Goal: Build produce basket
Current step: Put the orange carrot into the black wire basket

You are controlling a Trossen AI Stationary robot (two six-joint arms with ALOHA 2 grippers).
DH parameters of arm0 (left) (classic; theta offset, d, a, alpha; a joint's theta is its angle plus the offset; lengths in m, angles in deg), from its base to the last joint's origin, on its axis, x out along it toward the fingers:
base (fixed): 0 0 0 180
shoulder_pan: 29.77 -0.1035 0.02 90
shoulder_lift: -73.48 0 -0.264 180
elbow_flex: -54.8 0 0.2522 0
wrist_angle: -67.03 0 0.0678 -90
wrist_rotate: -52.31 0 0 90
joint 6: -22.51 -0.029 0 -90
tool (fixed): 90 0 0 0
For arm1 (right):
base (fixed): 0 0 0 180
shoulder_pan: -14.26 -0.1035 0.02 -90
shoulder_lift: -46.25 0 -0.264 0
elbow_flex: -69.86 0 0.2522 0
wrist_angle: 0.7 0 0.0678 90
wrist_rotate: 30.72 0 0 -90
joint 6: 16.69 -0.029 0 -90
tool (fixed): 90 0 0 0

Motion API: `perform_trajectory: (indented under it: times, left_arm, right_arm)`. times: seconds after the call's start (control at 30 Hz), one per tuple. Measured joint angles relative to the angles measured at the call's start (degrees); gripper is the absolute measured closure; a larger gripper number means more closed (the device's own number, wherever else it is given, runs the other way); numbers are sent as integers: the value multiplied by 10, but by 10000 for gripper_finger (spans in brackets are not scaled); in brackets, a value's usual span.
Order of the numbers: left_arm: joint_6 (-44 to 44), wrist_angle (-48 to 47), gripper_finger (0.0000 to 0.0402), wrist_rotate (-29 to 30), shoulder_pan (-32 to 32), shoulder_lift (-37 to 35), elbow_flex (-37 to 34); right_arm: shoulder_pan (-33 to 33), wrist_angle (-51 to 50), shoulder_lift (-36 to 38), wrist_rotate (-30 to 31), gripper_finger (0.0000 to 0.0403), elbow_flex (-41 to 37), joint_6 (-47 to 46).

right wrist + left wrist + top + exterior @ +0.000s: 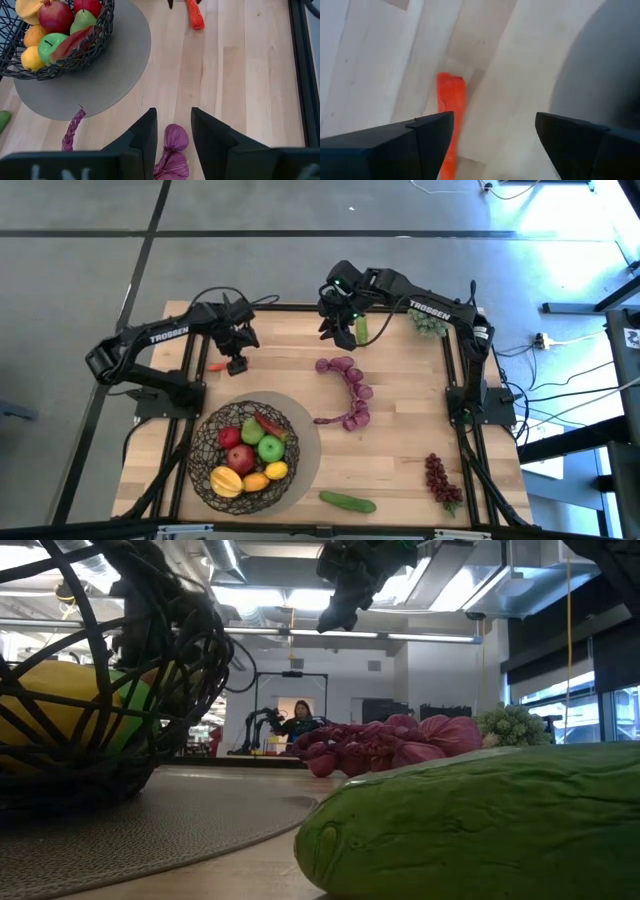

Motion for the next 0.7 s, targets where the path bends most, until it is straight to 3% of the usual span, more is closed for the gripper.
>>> perform_trajectory:
  times: [0.33, 0.7]
  left_arm:
    - [37, 103, 132, 94, 0, 0, -81]
    - [48, 150, 132, 96, -25, 85, -92]
  right_arm:
    - [0, 0, 0, 0, 289, 0, 0]
    - [0, 0, 0, 0, 289, 0, 0]
